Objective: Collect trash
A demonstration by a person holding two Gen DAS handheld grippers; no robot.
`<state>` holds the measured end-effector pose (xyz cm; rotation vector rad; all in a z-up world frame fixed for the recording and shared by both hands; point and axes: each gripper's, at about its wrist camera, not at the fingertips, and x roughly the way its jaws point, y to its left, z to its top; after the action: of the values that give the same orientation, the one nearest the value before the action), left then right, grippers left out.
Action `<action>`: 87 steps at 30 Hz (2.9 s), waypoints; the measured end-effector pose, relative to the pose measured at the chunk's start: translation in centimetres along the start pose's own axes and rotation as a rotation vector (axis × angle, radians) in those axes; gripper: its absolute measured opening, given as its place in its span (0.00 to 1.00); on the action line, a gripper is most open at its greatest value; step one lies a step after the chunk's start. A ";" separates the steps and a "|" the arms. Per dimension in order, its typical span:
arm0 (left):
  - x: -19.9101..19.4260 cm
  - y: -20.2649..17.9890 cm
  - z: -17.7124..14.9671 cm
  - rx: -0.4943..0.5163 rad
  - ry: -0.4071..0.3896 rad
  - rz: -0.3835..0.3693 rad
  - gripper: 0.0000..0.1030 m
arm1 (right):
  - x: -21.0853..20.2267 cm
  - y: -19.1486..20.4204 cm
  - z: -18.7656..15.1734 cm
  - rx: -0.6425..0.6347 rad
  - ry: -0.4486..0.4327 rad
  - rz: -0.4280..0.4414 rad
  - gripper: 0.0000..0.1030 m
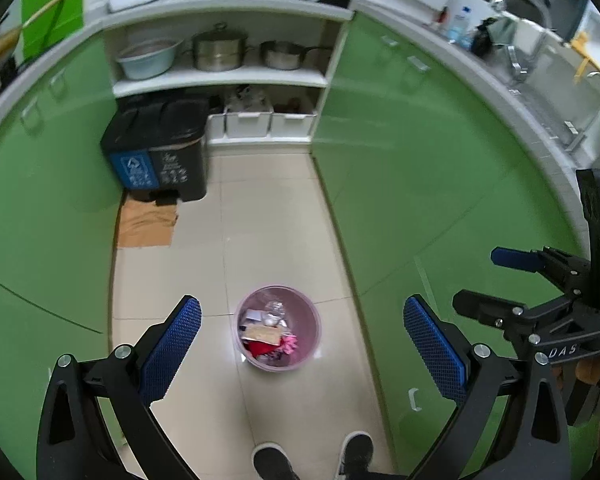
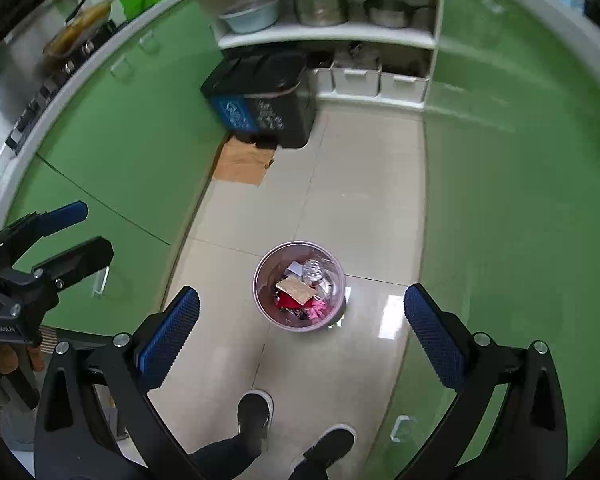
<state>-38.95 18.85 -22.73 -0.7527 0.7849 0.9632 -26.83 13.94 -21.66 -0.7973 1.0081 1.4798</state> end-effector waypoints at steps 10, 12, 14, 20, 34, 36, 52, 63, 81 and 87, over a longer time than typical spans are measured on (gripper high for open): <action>-10.1 -10.5 4.6 0.167 -0.020 -0.088 0.94 | -18.0 -4.6 -1.9 0.132 -0.102 -0.098 0.97; -11.5 -13.3 5.2 0.212 -0.026 -0.120 0.94 | -21.2 -6.1 -3.3 0.170 -0.126 -0.128 0.97; -12.4 -15.7 5.5 0.255 -0.031 -0.148 0.94 | -23.8 -7.8 -4.6 0.208 -0.148 -0.156 0.97; -13.9 -23.1 5.5 0.368 -0.026 -0.246 0.94 | -30.3 -12.9 -9.4 0.319 -0.200 -0.238 0.97; -15.6 -36.4 4.4 0.532 -0.034 -0.368 0.94 | -39.3 -20.7 -18.5 0.474 -0.277 -0.346 0.97; -15.6 -37.9 4.3 0.565 -0.031 -0.380 0.94 | -39.8 -21.0 -19.2 0.488 -0.285 -0.356 0.97; -14.3 -45.0 5.0 0.781 0.003 -0.491 0.94 | -43.3 -22.5 -21.0 0.638 -0.363 -0.471 0.97; -12.8 -45.9 5.7 0.786 0.009 -0.459 0.94 | -43.4 -22.9 -20.8 0.648 -0.369 -0.468 0.97; -12.4 -46.7 5.5 0.788 0.020 -0.411 0.95 | -42.6 -23.2 -20.4 0.650 -0.356 -0.442 0.97; -12.3 -46.5 5.7 0.779 0.032 -0.417 0.95 | -42.6 -23.2 -20.4 0.650 -0.355 -0.441 0.97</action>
<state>0.09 1.03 -0.27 -0.2252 0.8982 0.2212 1.42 -21.82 4.65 -0.2444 0.8892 0.7966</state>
